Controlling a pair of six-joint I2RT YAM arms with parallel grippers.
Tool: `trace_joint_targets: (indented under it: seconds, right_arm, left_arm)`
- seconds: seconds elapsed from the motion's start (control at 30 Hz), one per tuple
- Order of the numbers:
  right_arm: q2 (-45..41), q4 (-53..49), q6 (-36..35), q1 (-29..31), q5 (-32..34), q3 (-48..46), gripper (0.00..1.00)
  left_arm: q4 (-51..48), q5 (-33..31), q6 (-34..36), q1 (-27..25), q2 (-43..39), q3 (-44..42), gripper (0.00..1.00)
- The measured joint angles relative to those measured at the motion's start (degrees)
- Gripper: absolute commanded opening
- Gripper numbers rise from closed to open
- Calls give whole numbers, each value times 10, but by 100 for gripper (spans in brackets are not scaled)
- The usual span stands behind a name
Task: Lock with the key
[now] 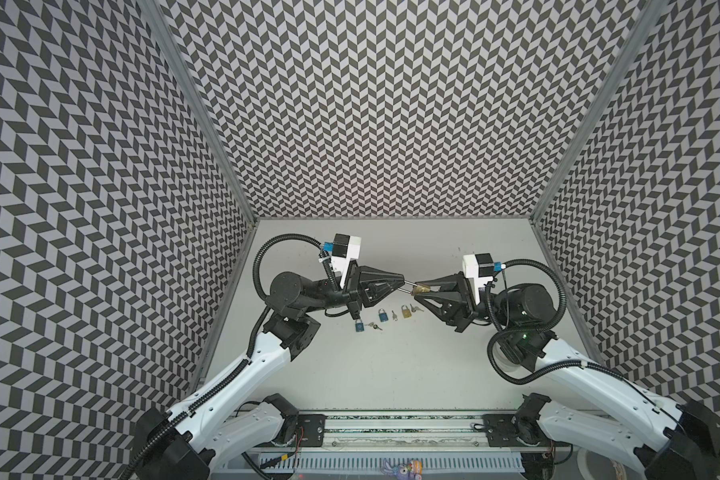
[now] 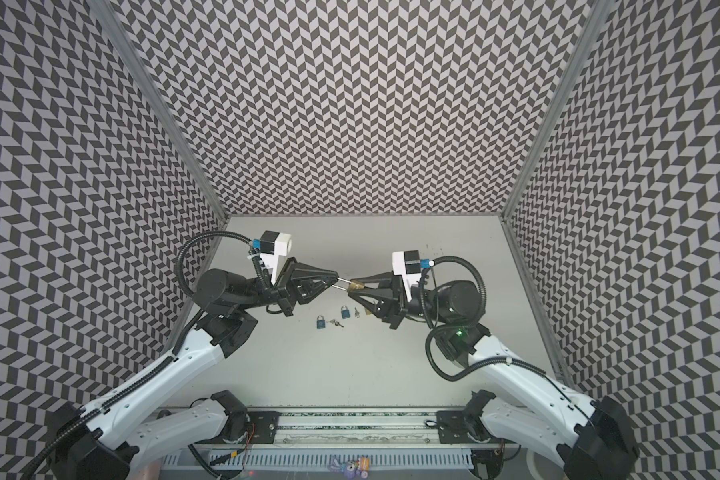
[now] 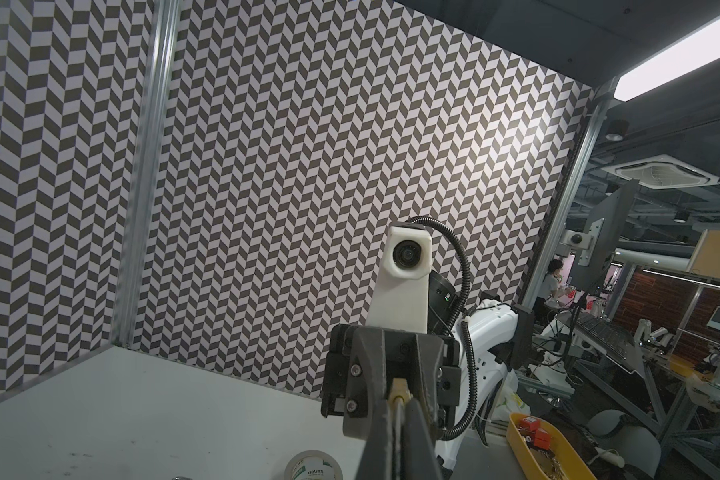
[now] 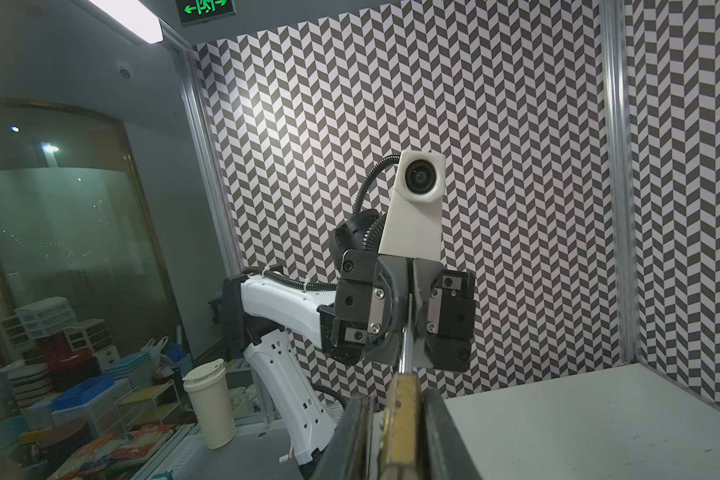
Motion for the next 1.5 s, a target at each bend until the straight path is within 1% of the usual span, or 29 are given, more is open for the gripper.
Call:
trace_joint_targets:
  seconds: [0.17, 0.4, 0.5, 0.63, 0.67, 0.73, 0.77, 0.83, 0.87, 0.9, 0.93, 0.97, 1.1, 1.27, 1.37, 1.5]
  right_arm:
    - [0, -7, 4, 0, 9, 0, 0]
    - [-6, -21, 4, 0, 21, 0, 0]
    - [-12, -35, 4, 1, 35, 0, 0]
    - [-16, -57, -2, 2, 36, 6, 0]
    - [-16, -67, -7, 2, 35, 11, 0]
    - [-16, -89, -19, 2, 33, 23, 0]
    - [-16, -101, -25, 2, 32, 30, 0]
    - [-16, -120, -34, 2, 33, 40, 0]
    - [-16, -129, -40, 2, 36, 45, 0]
    - [-17, -137, -42, 2, 39, 49, 0]
    - [-19, -145, -45, 2, 43, 52, 0]
    - [-23, -153, -48, 2, 47, 54, 0]
    - [-35, -185, -59, 2, 63, 63, 0]
    - [-40, -222, -73, -11, 67, 78, 0]
    - [-39, -250, -80, -37, 40, 90, 0]
    - [-20, -266, -77, -82, -24, 112, 0]
  left_arm:
    - [0, -2, 0, 0, 0, -2, 0]
    - [-1, -9, 1, 0, 0, -3, 0]
    - [-3, -13, 2, 0, 0, -3, 0]
    - [-10, -19, 5, 0, -1, -3, 0]
    - [-11, -21, 7, 0, -2, -3, 1]
    - [-13, -25, 10, 0, -4, -3, 8]
    - [-13, -28, 11, 0, -5, -3, 17]
    - [-17, -33, 15, 0, -8, -3, 37]
    - [-23, -37, 20, 0, -8, -3, 45]
    - [-29, -40, 23, 0, -8, -3, 51]
    - [-35, -43, 24, 0, -8, -3, 53]
    - [-43, -46, 28, 1, -8, -3, 55]
    - [-72, -54, 39, 13, -12, -1, 56]
    - [-110, -57, 52, 49, -27, 2, 58]
    - [-133, -57, 60, 75, -39, 4, 60]
    - [-172, -57, 78, 95, -48, 14, 62]
